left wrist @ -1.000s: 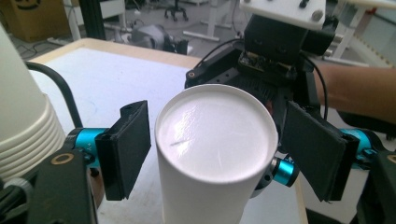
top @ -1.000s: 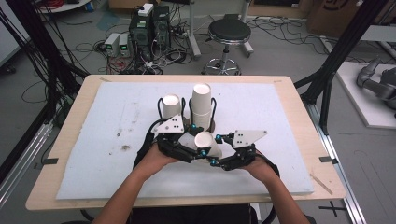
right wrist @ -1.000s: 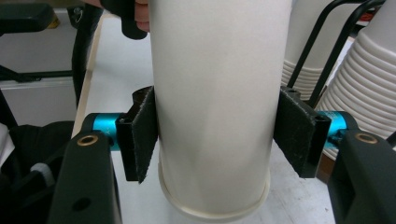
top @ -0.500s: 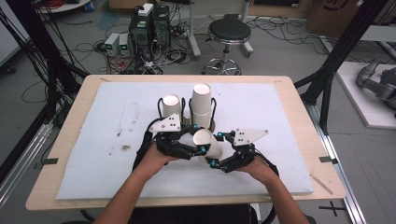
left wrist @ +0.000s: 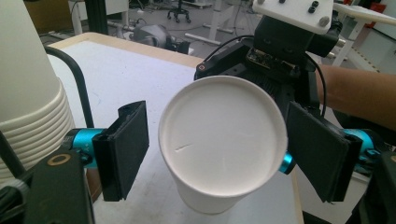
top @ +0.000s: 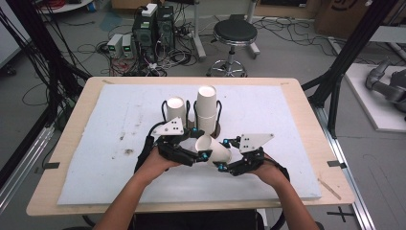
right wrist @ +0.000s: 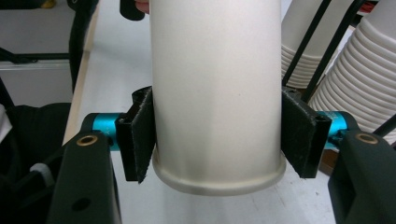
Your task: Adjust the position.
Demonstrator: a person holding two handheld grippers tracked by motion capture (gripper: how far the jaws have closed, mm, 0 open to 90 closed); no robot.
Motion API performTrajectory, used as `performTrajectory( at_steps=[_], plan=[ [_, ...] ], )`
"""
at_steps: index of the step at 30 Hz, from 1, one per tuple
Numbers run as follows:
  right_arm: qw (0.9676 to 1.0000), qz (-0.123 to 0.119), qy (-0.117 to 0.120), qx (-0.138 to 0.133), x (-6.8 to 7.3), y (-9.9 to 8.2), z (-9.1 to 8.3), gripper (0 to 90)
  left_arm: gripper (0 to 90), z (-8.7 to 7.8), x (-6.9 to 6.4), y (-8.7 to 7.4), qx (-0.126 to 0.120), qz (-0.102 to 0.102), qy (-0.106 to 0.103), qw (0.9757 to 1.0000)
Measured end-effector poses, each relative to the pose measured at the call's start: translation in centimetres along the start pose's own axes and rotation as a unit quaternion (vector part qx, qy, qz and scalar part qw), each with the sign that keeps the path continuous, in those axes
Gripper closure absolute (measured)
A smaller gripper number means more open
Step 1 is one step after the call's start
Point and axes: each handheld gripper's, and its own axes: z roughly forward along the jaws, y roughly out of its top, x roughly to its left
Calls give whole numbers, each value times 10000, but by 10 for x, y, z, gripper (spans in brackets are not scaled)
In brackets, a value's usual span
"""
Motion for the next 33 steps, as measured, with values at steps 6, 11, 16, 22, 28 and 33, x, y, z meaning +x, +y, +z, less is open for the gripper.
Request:
performTrajectory(
  at_steps=[6,11,16,22,28,33],
  plan=[
    [9996,67,224,-137,0,1,-1,357,252,4,-1,-2,50,26,-244,9997],
    [9989,217,367,-177,-1,0,-2,314,345,3,-2,-3,-20,136,-408,9991],
    [9945,770,308,-639,-3,-1,-6,153,346,-4,0,-1,-278,110,-394,9988],
    [9934,789,365,-747,-2,-1,-5,154,347,-8,-1,-2,-422,115,-539,9976],
    [9940,579,578,-731,3,0,1,275,351,-10,-2,-3,-470,154,-689,9964],
    [9952,435,592,-650,3,0,0,292,317,-13,-3,-5,-346,139,-508,9980]
  ],
)
